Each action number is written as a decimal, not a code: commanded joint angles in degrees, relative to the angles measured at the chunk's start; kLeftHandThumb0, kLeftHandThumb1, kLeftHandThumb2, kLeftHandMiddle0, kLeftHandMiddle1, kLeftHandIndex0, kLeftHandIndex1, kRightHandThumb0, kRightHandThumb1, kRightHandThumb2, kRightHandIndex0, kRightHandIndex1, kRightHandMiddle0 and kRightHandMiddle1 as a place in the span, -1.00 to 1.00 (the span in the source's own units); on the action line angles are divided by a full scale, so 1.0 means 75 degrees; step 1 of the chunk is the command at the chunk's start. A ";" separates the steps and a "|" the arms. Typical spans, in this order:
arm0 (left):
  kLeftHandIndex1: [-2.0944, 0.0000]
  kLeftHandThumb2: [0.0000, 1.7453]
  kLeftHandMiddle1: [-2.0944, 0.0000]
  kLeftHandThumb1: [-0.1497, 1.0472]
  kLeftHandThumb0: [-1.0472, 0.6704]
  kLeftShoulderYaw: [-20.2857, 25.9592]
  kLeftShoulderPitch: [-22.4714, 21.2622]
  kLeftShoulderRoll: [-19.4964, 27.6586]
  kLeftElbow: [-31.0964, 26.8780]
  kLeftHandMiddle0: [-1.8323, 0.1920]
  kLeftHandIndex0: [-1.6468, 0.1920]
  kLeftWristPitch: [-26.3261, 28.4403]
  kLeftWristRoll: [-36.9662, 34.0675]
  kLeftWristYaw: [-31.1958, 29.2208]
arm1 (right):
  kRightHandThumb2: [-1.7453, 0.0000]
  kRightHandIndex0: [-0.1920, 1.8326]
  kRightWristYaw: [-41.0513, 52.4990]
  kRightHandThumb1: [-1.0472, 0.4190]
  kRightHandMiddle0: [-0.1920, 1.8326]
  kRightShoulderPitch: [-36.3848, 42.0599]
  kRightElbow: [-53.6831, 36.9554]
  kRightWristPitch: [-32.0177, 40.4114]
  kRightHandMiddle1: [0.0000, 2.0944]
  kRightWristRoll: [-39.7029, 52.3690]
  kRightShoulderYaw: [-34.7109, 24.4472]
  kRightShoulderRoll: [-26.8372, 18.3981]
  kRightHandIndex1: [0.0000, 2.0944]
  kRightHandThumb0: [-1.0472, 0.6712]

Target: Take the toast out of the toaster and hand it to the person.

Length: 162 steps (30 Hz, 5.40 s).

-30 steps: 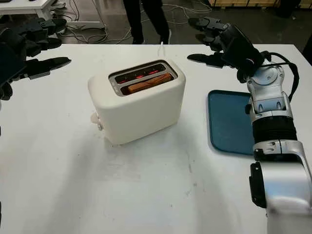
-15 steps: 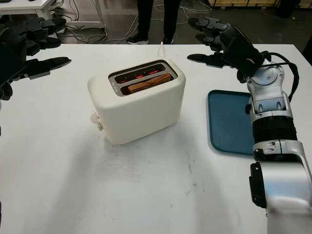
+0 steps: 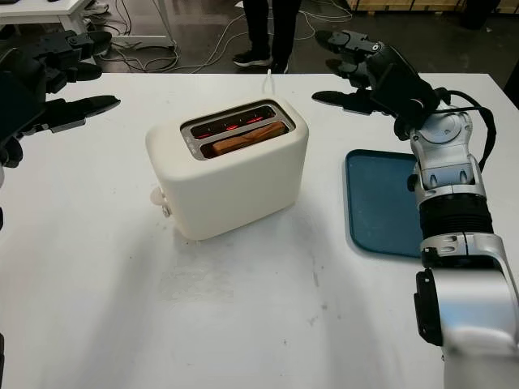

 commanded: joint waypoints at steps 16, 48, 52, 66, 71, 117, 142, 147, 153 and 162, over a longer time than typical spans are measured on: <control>0.97 -0.84 0.14 0.79 -0.27 0.0020 0.0040 0.0051 0.0009 0.81 0.39 -0.0087 0.0010 -0.0030 | 0.96 -0.54 0.0042 -0.83 -0.55 0.0029 0.0189 -0.0175 -0.99 0.0107 -0.0058 0.0073 -0.99 -0.45; 0.97 -0.80 0.17 0.79 -0.18 0.0129 0.0161 -0.0182 -0.0629 0.81 0.42 0.0690 -0.0107 0.0078 | 0.95 -0.57 0.0178 -0.83 -0.59 0.0161 0.0140 -0.0145 -1.00 0.0364 -0.0087 0.0154 -1.00 -0.41; 0.96 -0.80 0.17 0.79 -0.22 0.0100 0.0152 -0.0160 -0.0613 0.81 0.42 0.0626 -0.0079 0.0081 | 0.94 -0.56 0.0210 -0.83 -0.58 0.0176 0.0130 -0.0176 -1.00 0.0366 -0.0090 0.0155 -0.99 -0.44; 0.96 -0.79 0.18 0.79 -0.17 0.0065 0.0093 -0.0113 -0.0606 0.81 0.43 0.0679 -0.0085 0.0060 | 0.94 -0.55 0.0247 -0.83 -0.57 0.0138 0.0241 -0.0264 -0.99 0.0335 -0.0068 0.0117 -0.99 -0.46; 0.96 -0.78 0.17 0.79 -0.16 0.0005 0.0104 -0.0032 -0.0630 0.81 0.42 0.0660 0.0003 0.0058 | 0.95 -0.56 0.0302 -0.83 -0.57 0.0135 0.0195 -0.0112 -1.00 0.0411 -0.0115 0.0141 -1.00 -0.50; 0.94 -0.81 0.16 0.79 -0.21 0.0032 0.0128 -0.0084 -0.0580 0.81 0.43 0.0594 -0.0060 0.0086 | 0.95 -0.57 0.0290 -0.83 -0.58 0.0196 0.0009 -0.0059 -1.00 0.0397 -0.0094 0.0148 -1.00 -0.48; 0.92 -0.78 0.15 0.79 -0.14 0.0005 0.0006 -0.0022 -0.0582 0.81 0.44 0.0778 -0.0075 0.0047 | 0.94 -0.56 0.0238 -0.83 -0.58 0.0153 0.0066 -0.0154 -1.00 0.0338 -0.0050 0.0157 -1.00 -0.49; 0.92 -0.79 0.17 0.78 -0.16 -0.0003 0.0015 -0.0052 -0.0560 0.81 0.45 0.0748 -0.0072 0.0089 | 0.94 -0.56 0.0247 -0.83 -0.58 0.0149 0.0092 -0.0167 -1.00 0.0325 -0.0039 0.0150 -1.00 -0.49; 0.91 -0.79 0.16 0.79 -0.16 -0.0022 0.0038 -0.0018 -0.0588 0.81 0.45 0.0717 -0.0024 0.0093 | 0.94 -0.56 0.0286 -0.83 -0.58 0.0151 0.0118 -0.0186 -1.00 0.0353 -0.0053 0.0143 -0.99 -0.49; 0.90 -0.80 0.13 0.78 -0.19 -0.0031 0.0052 0.0007 -0.0540 0.81 0.44 0.0597 0.0032 0.0072 | 0.96 -0.55 0.0257 -0.83 -0.57 0.0167 0.0055 -0.0124 -0.99 0.0330 -0.0038 0.0147 -0.99 -0.47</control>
